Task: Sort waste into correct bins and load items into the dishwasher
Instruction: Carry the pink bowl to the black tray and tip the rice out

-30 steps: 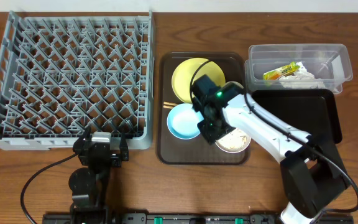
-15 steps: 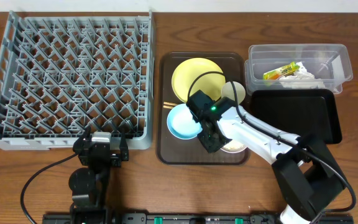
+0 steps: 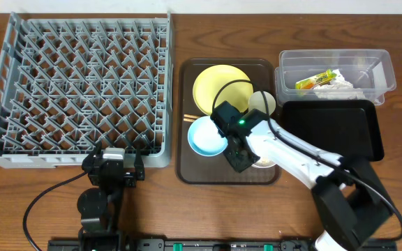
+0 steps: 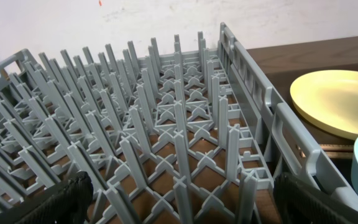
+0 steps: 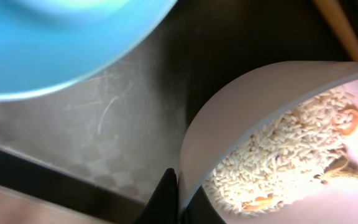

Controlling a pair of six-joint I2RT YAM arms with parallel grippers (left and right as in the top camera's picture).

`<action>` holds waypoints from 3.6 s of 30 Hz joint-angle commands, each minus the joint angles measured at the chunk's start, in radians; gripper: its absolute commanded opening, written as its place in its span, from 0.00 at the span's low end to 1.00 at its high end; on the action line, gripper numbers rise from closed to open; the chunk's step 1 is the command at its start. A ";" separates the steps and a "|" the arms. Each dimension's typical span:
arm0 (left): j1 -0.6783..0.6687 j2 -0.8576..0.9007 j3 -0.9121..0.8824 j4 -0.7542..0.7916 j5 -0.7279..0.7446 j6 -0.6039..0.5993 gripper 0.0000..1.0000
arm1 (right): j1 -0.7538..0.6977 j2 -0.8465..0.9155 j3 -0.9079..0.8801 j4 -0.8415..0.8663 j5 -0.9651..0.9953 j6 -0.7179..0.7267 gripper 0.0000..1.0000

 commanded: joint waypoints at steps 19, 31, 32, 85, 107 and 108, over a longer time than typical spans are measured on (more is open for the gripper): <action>0.004 -0.001 -0.016 -0.034 0.029 0.014 0.94 | -0.200 -0.479 0.010 -0.223 -0.001 0.035 0.01; 0.004 -0.001 -0.016 -0.034 0.029 0.014 0.94 | -0.414 -0.480 0.010 -0.234 -0.062 0.027 0.01; 0.004 -0.001 -0.016 -0.034 0.029 0.014 0.94 | -0.424 -0.480 0.010 -0.235 -0.062 0.035 0.01; 0.004 -0.001 -0.016 -0.034 0.029 0.014 0.94 | -1.011 -0.440 -0.364 0.374 -1.155 -0.315 0.01; 0.004 -0.001 -0.016 -0.034 0.029 0.014 0.94 | -1.371 -0.299 -0.526 0.634 -1.638 -0.250 0.01; 0.004 -0.001 -0.016 -0.034 0.029 0.014 0.94 | -1.378 -0.289 -0.526 0.635 -1.638 -0.230 0.01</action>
